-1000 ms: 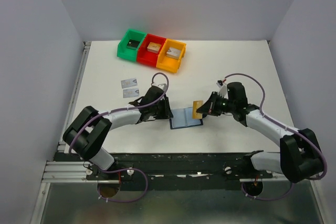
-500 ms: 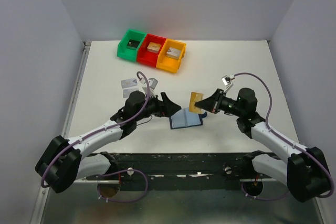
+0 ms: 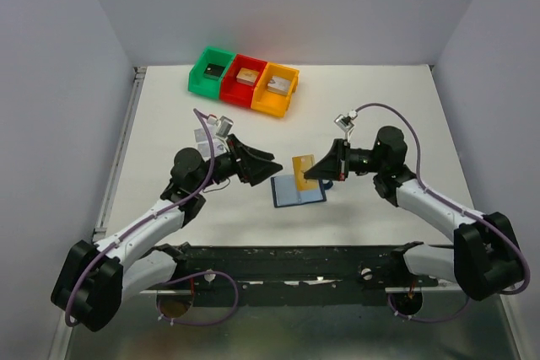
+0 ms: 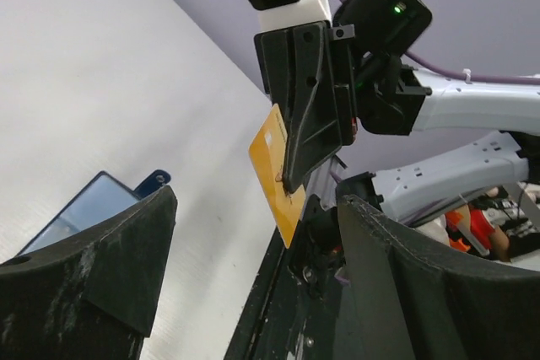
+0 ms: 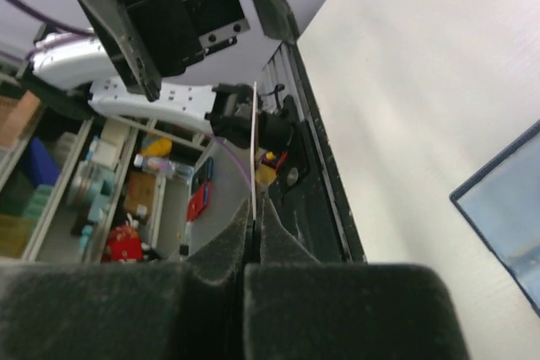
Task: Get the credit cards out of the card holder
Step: Place the credit card at the center of the board.
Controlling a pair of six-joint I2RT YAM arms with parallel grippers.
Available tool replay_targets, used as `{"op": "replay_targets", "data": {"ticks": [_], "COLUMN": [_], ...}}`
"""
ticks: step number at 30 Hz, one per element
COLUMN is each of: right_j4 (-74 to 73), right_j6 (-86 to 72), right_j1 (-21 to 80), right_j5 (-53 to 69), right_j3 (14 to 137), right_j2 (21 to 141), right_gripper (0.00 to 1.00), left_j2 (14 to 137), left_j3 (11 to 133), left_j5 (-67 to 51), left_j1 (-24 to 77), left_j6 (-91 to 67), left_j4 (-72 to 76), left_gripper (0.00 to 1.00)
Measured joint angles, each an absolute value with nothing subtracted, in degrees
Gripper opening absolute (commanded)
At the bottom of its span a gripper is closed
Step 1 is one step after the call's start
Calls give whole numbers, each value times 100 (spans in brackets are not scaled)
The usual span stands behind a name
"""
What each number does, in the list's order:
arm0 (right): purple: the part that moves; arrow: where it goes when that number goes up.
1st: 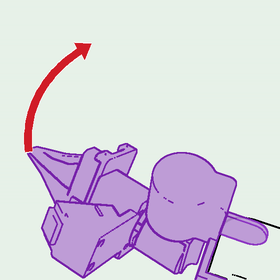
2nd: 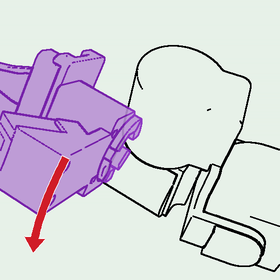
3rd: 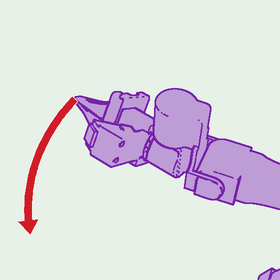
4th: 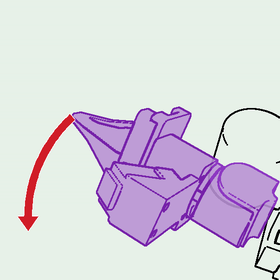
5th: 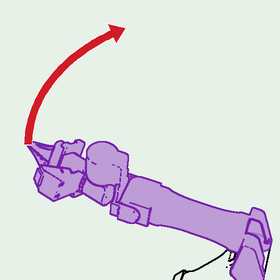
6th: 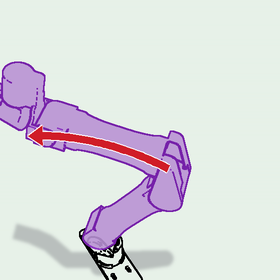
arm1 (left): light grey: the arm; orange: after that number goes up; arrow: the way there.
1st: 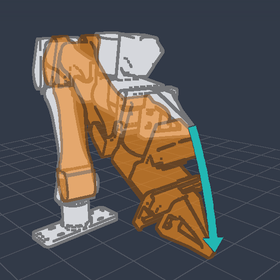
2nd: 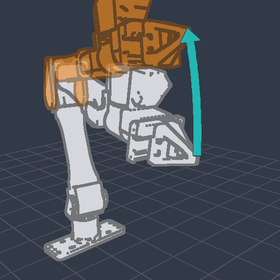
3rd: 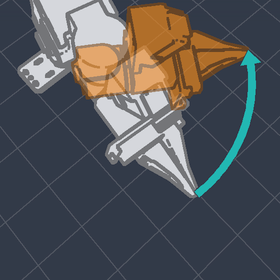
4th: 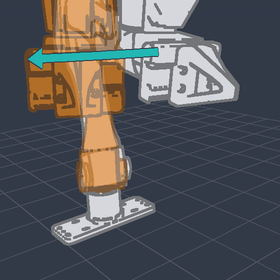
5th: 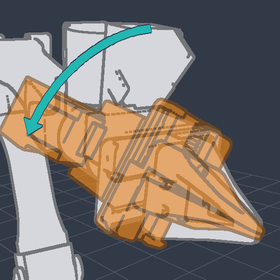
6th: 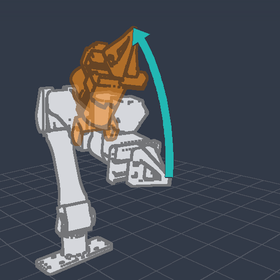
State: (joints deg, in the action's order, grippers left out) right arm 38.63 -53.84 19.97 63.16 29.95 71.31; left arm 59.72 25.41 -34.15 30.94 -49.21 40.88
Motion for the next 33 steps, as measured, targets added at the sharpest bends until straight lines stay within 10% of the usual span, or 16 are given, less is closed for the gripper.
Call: {"op": "replay_targets", "data": {"ticks": [14, 33], "right_j4": [-1559, -2845], "right_j6": [-1756, -1007], "right_j1": [3197, 3573], "right_j5": [6239, 6071], "right_j3": [5218, 5817], "right_j2": [6890, 7175], "right_gripper": [0, 0], "left_j2": [6246, 6501], "left_j3": [3809, 4034], "left_j5": [-5564, -6119], "left_j1": [2936, 3398], "left_j6": [-4276, -3594], "left_j4": [2851, 1994], "left_gripper": [70, 20]}}
